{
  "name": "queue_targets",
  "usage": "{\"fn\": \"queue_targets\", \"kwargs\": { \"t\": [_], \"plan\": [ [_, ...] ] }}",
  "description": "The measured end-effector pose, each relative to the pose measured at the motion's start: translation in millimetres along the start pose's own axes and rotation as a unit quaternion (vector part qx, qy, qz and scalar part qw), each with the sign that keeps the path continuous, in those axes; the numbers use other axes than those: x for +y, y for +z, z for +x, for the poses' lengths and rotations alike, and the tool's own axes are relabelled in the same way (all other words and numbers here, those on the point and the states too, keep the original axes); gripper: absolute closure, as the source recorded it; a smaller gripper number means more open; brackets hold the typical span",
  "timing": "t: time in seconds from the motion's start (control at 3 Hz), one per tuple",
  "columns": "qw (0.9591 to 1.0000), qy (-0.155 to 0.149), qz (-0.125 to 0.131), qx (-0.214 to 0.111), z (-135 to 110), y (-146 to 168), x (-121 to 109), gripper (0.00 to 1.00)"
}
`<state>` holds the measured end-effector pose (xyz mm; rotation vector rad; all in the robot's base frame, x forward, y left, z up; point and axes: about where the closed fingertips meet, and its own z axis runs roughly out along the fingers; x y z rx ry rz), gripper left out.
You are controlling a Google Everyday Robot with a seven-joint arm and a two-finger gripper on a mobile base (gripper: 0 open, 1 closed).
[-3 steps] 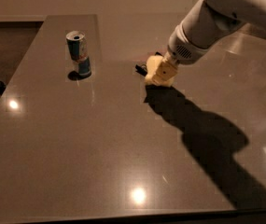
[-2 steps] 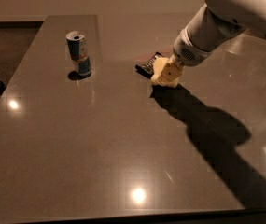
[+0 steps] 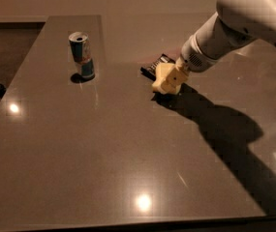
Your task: Move sponge near rxbar chocolate
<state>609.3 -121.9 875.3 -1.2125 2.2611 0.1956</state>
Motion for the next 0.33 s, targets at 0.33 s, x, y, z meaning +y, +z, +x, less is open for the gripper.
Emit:
{"fn": "queue_targets", "kwargs": {
  "t": [0.33],
  "plan": [
    [1.0, 0.0, -0.001, -0.002, -0.4, 0.4, 0.5, 0.0]
  ]
}}
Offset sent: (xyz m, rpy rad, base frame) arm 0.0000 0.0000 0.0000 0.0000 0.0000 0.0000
